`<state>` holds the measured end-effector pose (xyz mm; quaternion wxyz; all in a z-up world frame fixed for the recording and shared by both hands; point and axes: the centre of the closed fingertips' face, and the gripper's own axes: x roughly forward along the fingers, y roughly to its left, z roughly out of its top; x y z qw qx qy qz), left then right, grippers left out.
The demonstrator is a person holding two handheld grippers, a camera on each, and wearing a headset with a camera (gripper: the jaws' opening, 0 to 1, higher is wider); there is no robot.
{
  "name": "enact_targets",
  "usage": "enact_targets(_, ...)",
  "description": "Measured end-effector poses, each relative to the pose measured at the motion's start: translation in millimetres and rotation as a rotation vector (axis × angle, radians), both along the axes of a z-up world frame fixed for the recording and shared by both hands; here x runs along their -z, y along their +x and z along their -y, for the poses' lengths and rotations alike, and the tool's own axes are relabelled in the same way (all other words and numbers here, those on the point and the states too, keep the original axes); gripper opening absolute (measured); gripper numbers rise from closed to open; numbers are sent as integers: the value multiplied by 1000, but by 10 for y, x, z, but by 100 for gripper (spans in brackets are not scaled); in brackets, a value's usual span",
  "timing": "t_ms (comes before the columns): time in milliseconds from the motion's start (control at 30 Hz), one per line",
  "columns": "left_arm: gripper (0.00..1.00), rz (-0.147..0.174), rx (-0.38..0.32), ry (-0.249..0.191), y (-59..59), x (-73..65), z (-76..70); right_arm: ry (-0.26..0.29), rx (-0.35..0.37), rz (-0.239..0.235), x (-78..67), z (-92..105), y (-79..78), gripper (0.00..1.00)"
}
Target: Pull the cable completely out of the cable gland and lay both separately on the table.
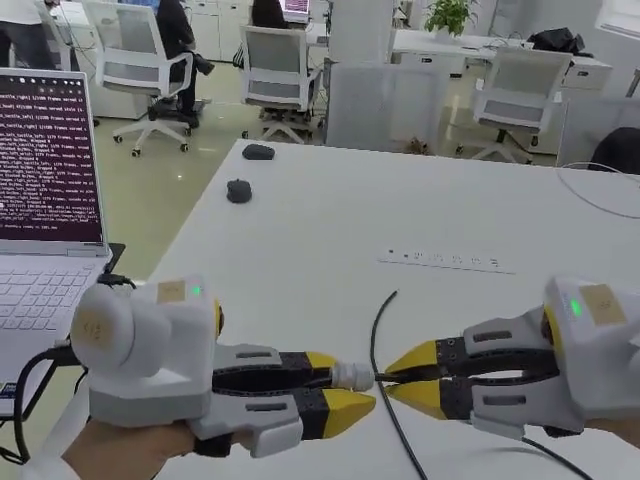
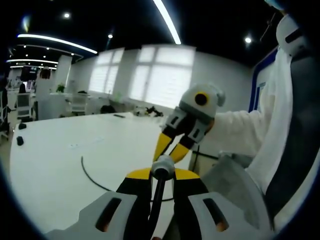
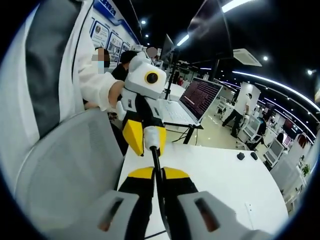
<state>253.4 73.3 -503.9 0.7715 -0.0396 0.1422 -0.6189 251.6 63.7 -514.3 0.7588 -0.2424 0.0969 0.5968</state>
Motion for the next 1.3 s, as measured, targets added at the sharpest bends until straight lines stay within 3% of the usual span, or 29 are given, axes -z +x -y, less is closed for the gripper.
enact_targets(367, 16, 1, -9, -4, 18, -27, 10, 4, 11, 8, 5, 10, 41, 3)
enact_targets(633, 16, -5, -41, -7, 90, -39, -132, -17, 78, -6, 84, 181, 142, 3)
enact_targets(1300, 16, -1, -31, 1, 61, -3, -124, -12, 86, -46, 168, 197, 100, 4)
